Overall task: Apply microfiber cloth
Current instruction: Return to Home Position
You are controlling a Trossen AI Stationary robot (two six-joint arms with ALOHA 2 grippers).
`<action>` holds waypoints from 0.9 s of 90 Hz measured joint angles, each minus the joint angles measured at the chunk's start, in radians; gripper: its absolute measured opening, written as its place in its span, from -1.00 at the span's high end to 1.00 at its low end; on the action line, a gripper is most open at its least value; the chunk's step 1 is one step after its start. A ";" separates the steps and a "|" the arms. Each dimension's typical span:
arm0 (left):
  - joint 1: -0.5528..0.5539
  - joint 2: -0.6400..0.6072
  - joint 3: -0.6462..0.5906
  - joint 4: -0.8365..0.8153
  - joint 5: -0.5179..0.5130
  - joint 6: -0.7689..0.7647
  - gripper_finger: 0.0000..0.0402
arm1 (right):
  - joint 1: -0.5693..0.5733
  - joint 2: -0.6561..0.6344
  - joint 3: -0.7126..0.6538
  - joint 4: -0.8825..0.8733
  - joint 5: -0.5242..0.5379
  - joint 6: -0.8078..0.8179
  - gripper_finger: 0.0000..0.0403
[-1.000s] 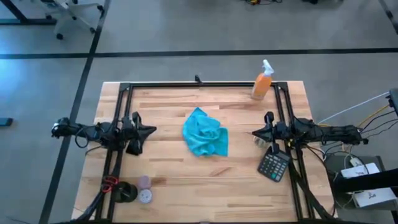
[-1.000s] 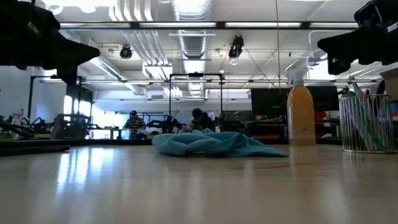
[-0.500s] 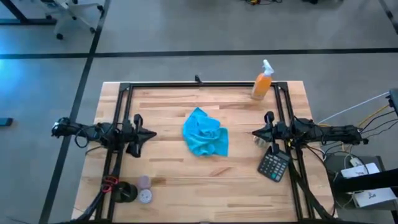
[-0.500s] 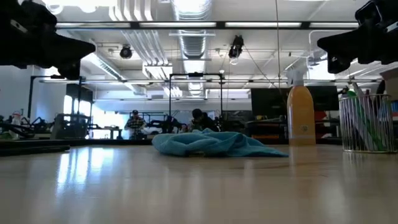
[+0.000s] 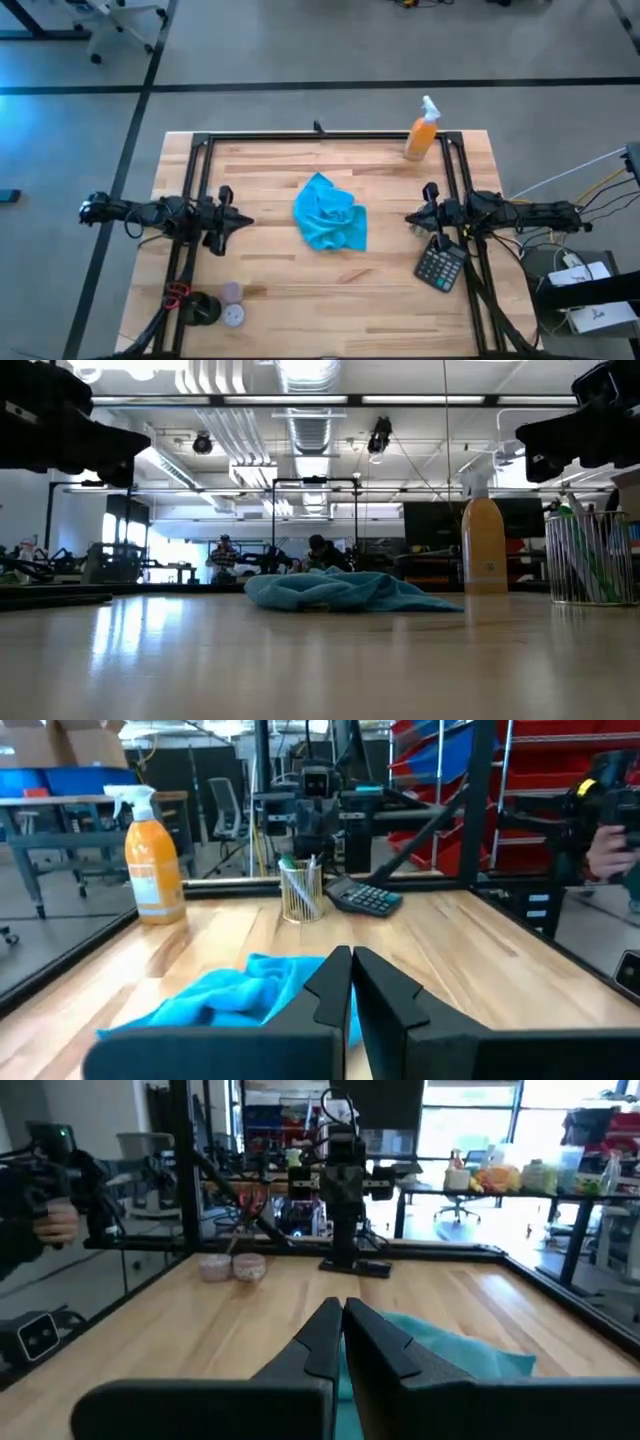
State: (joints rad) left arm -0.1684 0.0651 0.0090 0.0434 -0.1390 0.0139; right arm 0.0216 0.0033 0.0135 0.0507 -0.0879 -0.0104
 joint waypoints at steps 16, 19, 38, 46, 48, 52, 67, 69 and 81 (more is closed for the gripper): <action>0.000 0.038 0.004 0.001 0.000 0.000 1.00 | 0.000 0.006 0.000 0.002 0.001 -0.013 1.00; 0.000 0.042 0.004 0.001 0.000 0.000 1.00 | 0.000 0.006 0.000 0.004 0.001 -0.017 1.00; 0.000 0.077 0.006 0.005 0.000 0.000 0.98 | 0.000 0.006 0.000 0.003 0.001 -0.023 1.00; 0.000 0.092 0.006 0.005 0.000 0.000 0.98 | 0.000 0.006 0.000 0.003 0.002 -0.023 1.00; 0.000 0.095 0.006 0.006 0.000 0.000 0.98 | 0.000 0.006 0.000 0.003 0.002 -0.023 1.00; 0.000 0.103 0.007 0.005 0.000 -0.001 0.98 | 0.000 0.006 0.000 0.003 0.002 -0.024 1.00; 0.000 0.129 0.008 0.005 0.000 -0.001 0.99 | 0.000 0.006 0.000 0.003 0.002 -0.023 1.00; 0.000 0.132 0.008 0.005 0.000 -0.001 0.99 | 0.000 0.006 0.000 0.003 0.002 -0.023 1.00; 0.000 0.151 0.008 0.005 0.000 -0.001 0.98 | 0.000 0.006 0.000 0.003 0.002 -0.023 1.00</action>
State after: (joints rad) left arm -0.1684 0.2158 0.0174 0.0486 -0.1390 0.0132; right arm 0.0216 0.0097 0.0132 0.0540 -0.0864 -0.0338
